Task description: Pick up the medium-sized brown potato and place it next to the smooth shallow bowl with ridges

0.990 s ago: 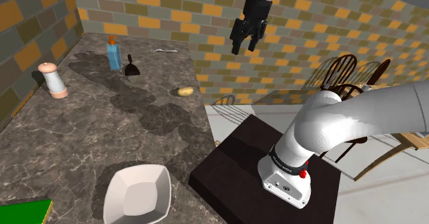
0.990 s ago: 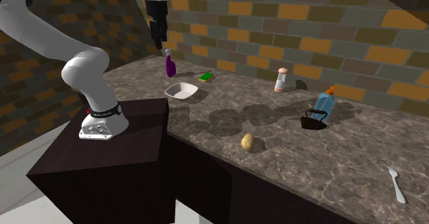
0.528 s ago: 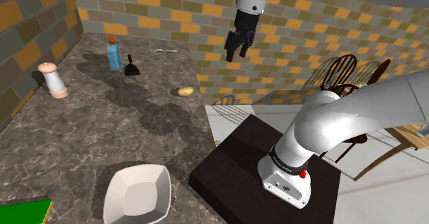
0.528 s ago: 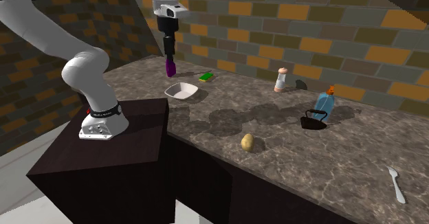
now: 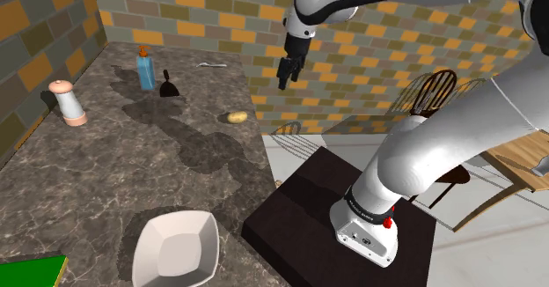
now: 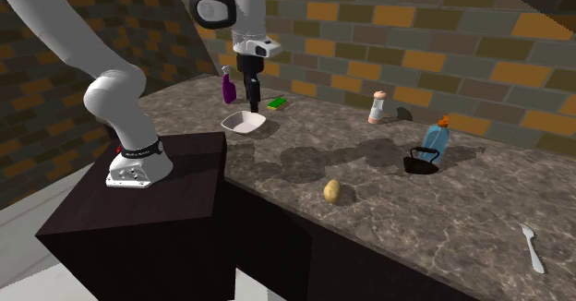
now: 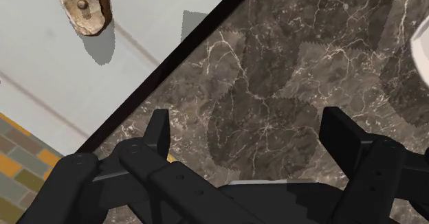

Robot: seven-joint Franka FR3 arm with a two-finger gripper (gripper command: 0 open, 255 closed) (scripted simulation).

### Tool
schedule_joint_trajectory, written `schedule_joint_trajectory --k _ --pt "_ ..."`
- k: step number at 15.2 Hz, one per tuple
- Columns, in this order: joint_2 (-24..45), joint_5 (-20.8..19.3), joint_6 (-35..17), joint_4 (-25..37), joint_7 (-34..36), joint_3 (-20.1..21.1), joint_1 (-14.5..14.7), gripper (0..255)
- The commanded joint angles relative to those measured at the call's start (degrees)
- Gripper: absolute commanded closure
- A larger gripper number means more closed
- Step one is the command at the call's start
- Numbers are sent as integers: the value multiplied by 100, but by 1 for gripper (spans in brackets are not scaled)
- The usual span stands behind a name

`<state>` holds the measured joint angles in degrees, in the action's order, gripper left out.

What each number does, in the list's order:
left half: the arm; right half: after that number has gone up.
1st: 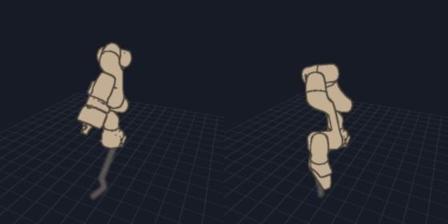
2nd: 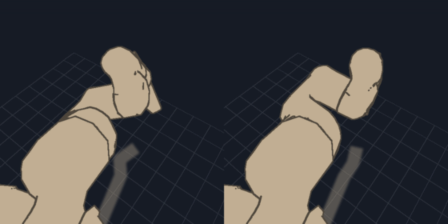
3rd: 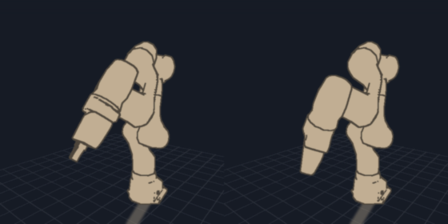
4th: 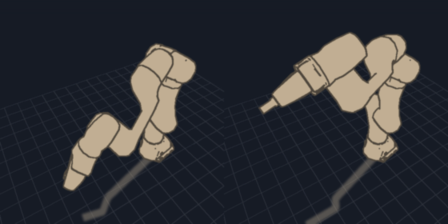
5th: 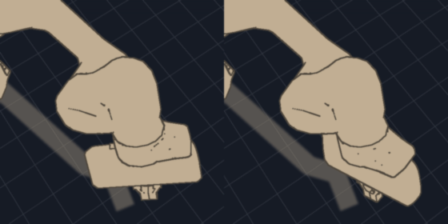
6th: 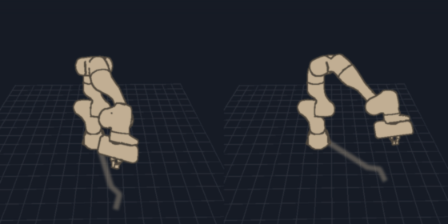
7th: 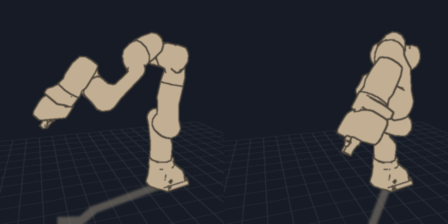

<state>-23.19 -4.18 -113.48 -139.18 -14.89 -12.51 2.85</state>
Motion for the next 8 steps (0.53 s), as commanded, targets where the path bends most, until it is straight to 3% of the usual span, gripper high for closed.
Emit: schedule_joint_trajectory --k 1,8 --pt "472 10 -333 138 -359 -138 46 0" --pt "2083 303 -1246 775 -1596 -435 148 0"
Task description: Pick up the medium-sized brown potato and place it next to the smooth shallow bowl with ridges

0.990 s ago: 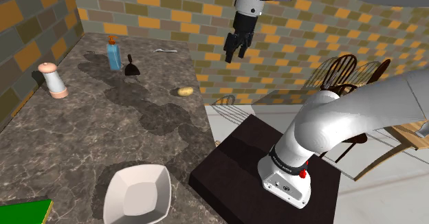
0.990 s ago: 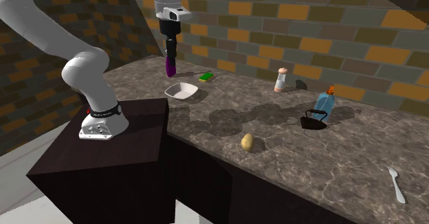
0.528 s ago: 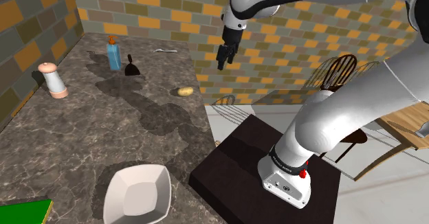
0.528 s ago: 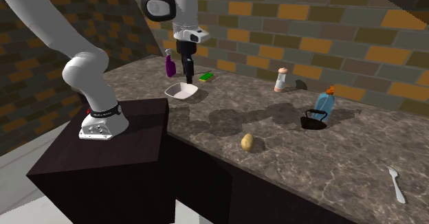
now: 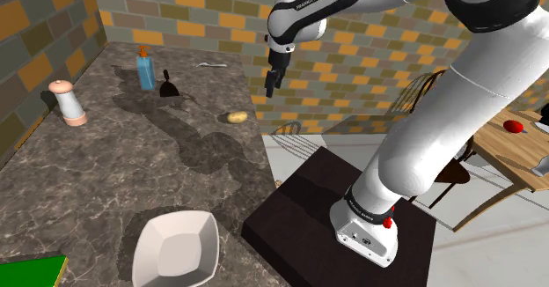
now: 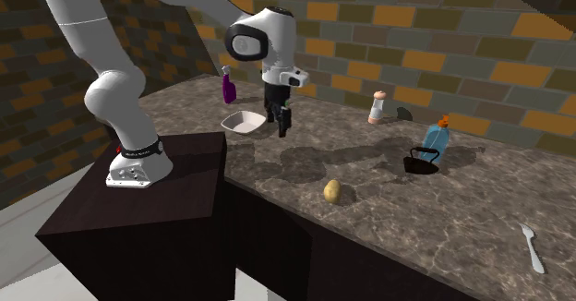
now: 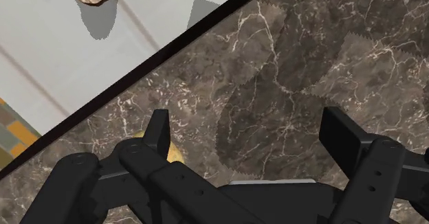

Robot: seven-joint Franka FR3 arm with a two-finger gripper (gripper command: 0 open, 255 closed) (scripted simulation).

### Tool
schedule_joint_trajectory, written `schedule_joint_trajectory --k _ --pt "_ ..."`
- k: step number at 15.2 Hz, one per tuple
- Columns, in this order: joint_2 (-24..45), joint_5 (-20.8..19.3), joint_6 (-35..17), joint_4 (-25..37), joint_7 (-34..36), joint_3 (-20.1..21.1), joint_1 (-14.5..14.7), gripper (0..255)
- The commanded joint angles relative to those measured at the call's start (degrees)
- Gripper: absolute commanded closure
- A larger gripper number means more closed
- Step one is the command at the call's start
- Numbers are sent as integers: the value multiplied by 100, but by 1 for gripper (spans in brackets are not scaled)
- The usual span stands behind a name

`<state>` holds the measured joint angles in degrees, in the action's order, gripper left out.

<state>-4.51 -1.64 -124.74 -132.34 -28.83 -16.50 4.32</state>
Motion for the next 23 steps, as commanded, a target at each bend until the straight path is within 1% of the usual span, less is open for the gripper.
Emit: schedule_joint_trajectory --k 1,6,12,18,23 --pt "453 118 -223 213 -381 -49 1 0" --pt "1639 477 -626 936 -1236 2 -87 0" --pt "3022 766 -871 2039 -2065 251 -321 0" --pt "4394 822 -876 3416 -2661 536 -553 0" --pt "5605 746 -672 4855 -3042 735 -694 0"
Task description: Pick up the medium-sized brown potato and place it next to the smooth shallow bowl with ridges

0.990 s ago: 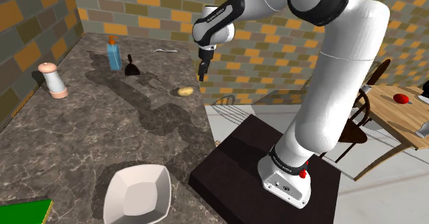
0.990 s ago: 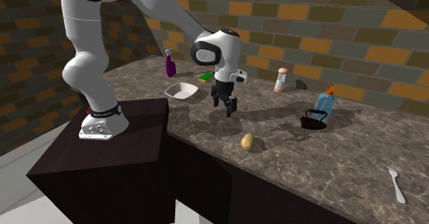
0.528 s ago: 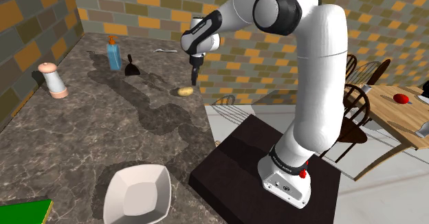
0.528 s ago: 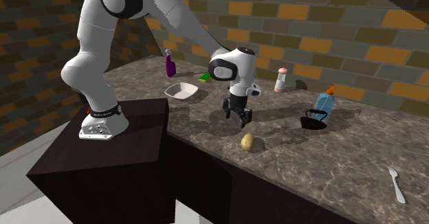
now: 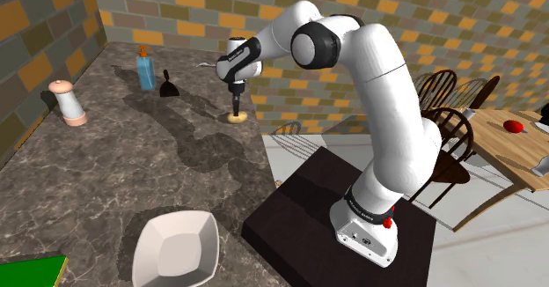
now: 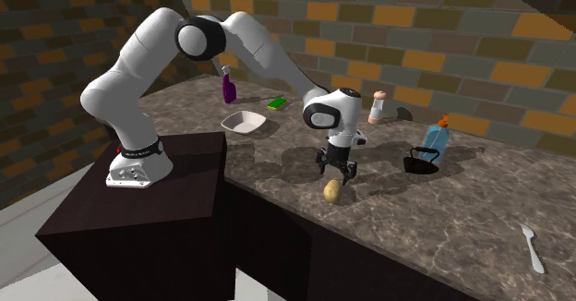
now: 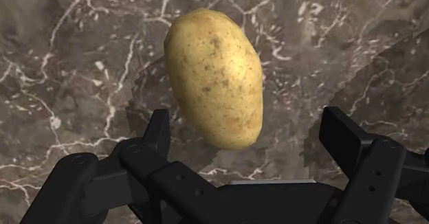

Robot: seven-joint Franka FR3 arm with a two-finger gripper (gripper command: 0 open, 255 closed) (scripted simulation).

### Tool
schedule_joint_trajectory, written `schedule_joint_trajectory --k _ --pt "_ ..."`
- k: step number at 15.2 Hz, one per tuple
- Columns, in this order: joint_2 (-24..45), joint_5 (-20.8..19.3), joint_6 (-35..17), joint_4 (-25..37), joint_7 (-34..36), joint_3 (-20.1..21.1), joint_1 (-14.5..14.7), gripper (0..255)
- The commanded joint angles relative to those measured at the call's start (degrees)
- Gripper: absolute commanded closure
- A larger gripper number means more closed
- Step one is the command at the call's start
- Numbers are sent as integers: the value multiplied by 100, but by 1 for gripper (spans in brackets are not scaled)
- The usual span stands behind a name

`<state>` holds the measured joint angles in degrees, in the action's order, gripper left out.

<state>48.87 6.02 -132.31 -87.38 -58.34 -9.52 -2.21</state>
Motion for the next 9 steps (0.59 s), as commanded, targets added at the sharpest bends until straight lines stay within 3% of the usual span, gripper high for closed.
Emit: schedule_joint_trajectory --k 1,9 --pt "438 -36 130 580 -136 60 -57 0" --pt "876 -1 -158 732 -152 101 -105 0"
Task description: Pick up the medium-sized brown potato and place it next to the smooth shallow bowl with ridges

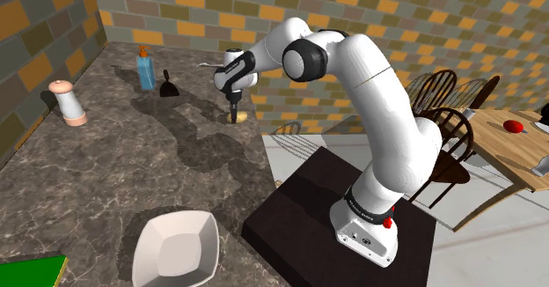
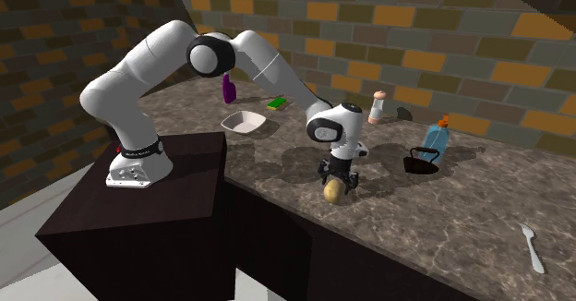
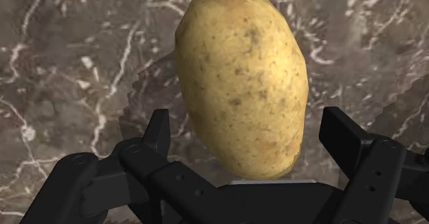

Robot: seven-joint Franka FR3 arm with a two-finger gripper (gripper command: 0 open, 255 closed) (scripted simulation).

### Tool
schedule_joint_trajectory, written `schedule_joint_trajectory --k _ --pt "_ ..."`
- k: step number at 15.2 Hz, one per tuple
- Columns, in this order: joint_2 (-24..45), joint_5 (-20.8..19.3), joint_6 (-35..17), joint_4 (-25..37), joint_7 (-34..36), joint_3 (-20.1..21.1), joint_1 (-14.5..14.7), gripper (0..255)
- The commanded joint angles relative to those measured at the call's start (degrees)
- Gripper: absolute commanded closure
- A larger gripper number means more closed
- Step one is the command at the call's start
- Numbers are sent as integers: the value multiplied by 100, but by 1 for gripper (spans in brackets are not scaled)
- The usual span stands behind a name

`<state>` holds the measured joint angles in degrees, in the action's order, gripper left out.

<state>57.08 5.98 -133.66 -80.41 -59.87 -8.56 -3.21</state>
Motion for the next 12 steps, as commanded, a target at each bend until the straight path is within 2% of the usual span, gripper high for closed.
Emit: schedule_joint_trajectory --k 1,7,8,12 --pt "55 3 -23 34 1 5 -5 0" --pt "54 3 -22 34 1 5 -5 0" --pt "54 3 -22 34 1 5 -5 255" --pt "54 3 -20 36 1 5 -5 255"
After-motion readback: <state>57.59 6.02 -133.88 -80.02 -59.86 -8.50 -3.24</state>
